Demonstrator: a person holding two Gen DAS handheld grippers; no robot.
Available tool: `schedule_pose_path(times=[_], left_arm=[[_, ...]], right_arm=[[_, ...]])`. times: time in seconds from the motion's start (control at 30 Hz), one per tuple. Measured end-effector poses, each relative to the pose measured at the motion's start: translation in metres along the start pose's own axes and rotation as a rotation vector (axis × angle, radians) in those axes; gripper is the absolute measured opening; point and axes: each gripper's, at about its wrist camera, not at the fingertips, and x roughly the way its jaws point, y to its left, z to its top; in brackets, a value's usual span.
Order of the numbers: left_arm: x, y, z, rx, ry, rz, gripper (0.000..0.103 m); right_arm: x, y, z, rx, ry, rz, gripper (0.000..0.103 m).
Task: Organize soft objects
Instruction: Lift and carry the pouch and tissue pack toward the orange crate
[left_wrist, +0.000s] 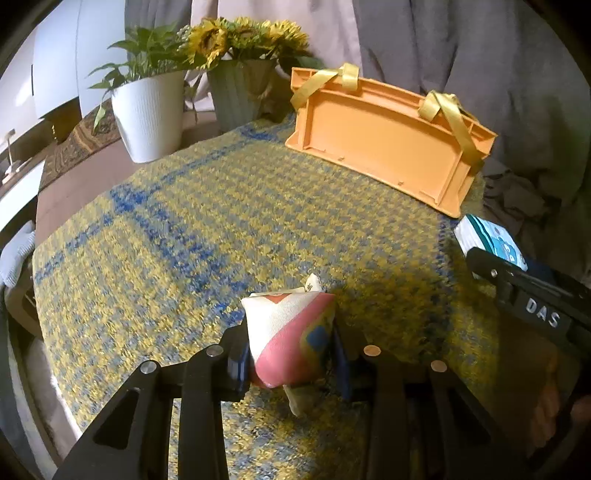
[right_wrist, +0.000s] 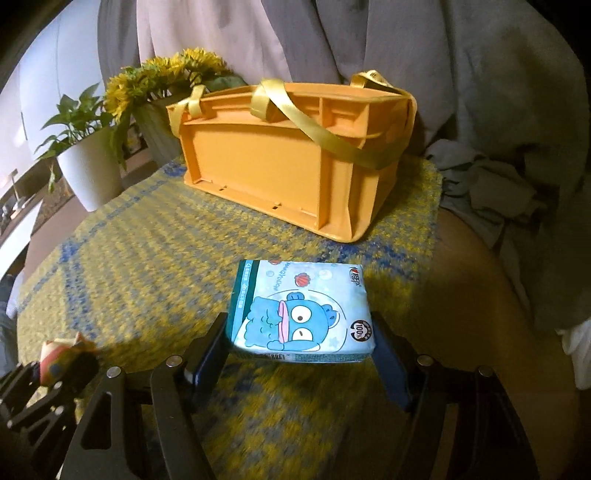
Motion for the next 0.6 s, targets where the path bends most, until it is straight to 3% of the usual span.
schedule_pose_path(times=[0.23, 0.6], left_arm=[[-0.017, 0.006, 0.013, 0.04, -0.032, -0.051, 0.034], [-0.043, 0.025, 0.044, 0.167, -0.087, -0.177, 0.034]], right_arm=[[-0.032, 0.014, -0.008, 0.032, -0.031, 0.0, 0.073], [-0.075, 0.045, -0.005, 0.106, -0.09, -0.075, 0.073]])
